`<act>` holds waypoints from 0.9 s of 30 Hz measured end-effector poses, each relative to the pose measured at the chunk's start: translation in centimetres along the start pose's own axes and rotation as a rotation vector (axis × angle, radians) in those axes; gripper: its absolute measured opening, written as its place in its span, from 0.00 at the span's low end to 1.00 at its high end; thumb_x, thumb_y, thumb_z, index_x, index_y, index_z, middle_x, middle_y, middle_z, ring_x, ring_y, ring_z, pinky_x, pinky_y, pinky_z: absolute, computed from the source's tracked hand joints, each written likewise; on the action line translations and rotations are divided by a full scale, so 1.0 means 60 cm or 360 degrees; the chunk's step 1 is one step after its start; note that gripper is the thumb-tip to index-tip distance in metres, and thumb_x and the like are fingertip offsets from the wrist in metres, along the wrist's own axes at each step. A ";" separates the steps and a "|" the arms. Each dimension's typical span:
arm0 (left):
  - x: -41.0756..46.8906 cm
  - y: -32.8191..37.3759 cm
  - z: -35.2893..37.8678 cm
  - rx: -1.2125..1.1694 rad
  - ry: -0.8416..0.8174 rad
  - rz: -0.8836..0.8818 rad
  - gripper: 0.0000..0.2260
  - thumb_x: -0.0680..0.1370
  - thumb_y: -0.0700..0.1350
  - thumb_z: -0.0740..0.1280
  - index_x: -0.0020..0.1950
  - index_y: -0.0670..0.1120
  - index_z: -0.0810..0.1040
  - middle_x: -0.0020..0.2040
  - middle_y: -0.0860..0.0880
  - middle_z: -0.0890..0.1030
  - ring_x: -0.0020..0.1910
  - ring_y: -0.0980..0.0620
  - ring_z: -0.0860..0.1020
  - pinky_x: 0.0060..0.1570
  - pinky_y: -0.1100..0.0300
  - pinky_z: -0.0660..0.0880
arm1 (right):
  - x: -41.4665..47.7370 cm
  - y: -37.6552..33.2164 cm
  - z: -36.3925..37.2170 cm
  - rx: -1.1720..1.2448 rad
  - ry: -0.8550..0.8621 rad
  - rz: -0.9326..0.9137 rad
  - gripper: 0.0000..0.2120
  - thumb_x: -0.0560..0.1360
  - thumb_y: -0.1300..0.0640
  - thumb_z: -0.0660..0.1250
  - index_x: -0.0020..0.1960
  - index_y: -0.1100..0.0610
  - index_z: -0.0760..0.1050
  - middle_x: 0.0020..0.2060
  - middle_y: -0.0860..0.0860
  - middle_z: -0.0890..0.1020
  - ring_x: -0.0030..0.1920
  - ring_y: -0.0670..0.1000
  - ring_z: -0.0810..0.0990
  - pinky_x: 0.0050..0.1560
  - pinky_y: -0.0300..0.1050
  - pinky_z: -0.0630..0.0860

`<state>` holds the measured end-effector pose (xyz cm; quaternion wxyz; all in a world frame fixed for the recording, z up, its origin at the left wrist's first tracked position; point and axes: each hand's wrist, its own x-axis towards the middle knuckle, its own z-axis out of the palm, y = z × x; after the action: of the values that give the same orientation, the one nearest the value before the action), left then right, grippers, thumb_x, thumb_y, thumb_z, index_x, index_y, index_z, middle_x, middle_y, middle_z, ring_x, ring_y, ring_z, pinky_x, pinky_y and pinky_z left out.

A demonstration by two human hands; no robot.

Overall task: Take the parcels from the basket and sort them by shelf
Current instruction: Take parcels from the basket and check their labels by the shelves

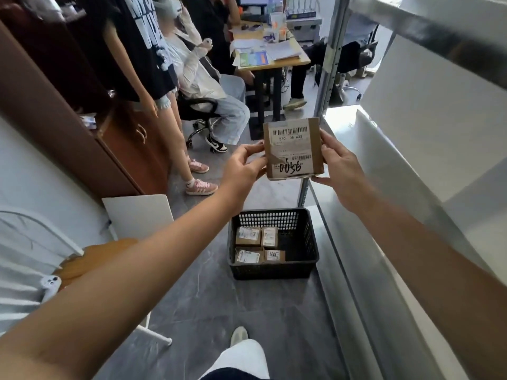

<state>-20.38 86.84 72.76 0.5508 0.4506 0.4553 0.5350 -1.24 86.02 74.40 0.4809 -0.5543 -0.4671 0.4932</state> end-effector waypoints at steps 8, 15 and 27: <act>0.138 -0.010 -0.071 0.0033 -0.0019 -0.0042 0.07 0.77 0.36 0.68 0.55 0.42 0.76 0.55 0.44 0.83 0.53 0.50 0.83 0.53 0.58 0.79 | 0.118 -0.009 0.081 0.0018 0.0044 0.0070 0.20 0.85 0.58 0.50 0.68 0.39 0.70 0.48 0.44 0.82 0.52 0.48 0.80 0.59 0.56 0.77; 0.227 -0.029 -0.099 0.0048 -0.0105 -0.0115 0.08 0.77 0.36 0.68 0.56 0.41 0.76 0.53 0.44 0.83 0.52 0.51 0.83 0.53 0.59 0.80 | 0.181 0.002 0.116 0.0016 0.0179 0.0157 0.19 0.85 0.57 0.51 0.69 0.41 0.70 0.49 0.46 0.81 0.53 0.50 0.80 0.61 0.60 0.76; 0.308 -0.038 -0.077 0.0100 -0.0095 -0.0075 0.08 0.76 0.42 0.67 0.55 0.46 0.76 0.55 0.46 0.83 0.56 0.49 0.82 0.61 0.49 0.78 | 0.259 -0.015 0.105 -0.0042 0.0227 0.0101 0.18 0.84 0.57 0.52 0.68 0.41 0.71 0.46 0.45 0.82 0.48 0.47 0.81 0.58 0.55 0.78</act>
<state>-24.25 105.33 69.31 0.5623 0.4726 0.4658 0.4935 -6.33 101.96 73.45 0.4896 -0.6090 -0.4202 0.4612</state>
